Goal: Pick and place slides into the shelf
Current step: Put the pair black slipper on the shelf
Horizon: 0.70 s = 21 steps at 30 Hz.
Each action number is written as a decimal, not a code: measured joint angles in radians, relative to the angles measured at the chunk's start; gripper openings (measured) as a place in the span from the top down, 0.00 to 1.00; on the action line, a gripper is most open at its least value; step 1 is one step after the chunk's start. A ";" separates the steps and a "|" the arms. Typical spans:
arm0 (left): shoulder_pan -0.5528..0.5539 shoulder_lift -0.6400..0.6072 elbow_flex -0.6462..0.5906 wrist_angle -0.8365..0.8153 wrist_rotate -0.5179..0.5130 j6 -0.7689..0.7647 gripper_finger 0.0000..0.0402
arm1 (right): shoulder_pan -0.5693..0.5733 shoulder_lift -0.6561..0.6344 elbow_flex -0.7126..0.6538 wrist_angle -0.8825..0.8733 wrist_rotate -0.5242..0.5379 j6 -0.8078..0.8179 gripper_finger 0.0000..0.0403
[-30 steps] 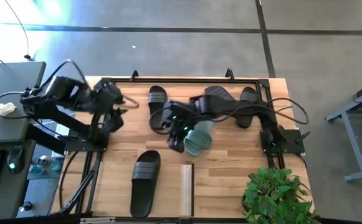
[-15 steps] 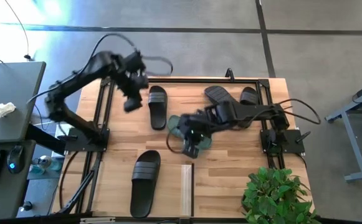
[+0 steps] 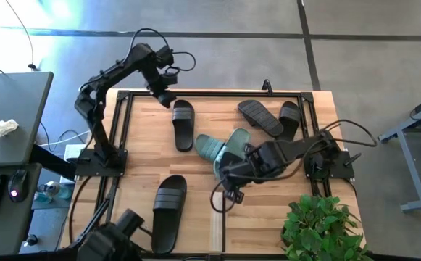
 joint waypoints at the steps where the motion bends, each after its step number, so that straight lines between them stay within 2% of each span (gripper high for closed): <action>1: 0.021 0.007 0.000 -0.010 0.038 -0.015 0.61 | 0.005 0.000 0.000 -0.003 0.000 0.010 1.00; 7: 0.137 0.018 0.000 0.019 0.340 -0.036 0.61 | 0.029 0.000 0.000 -0.001 0.000 0.035 1.00; 9: 0.149 0.018 0.001 0.056 0.368 -0.083 0.61 | 0.035 0.000 0.000 -0.001 0.001 0.028 1.00; 10: 0.150 0.018 0.001 0.074 0.328 -0.120 0.61 | 0.035 0.000 0.000 -0.001 0.004 0.027 1.00; 12: 0.130 0.018 0.001 0.093 0.169 -0.147 0.61 | 0.035 0.000 0.000 -0.001 0.007 0.016 1.00; 13: 0.118 0.019 0.001 0.092 0.082 -0.142 0.61 | 0.035 0.000 0.000 -0.001 0.007 0.012 1.00; 15: 0.089 0.019 0.001 0.067 -0.029 -0.097 0.61 | 0.034 0.000 0.000 -0.001 0.010 0.000 1.00; 21: -0.023 0.019 0.001 -0.014 -0.151 0.003 0.61 | 0.033 0.000 0.000 -0.001 0.011 -0.041 1.00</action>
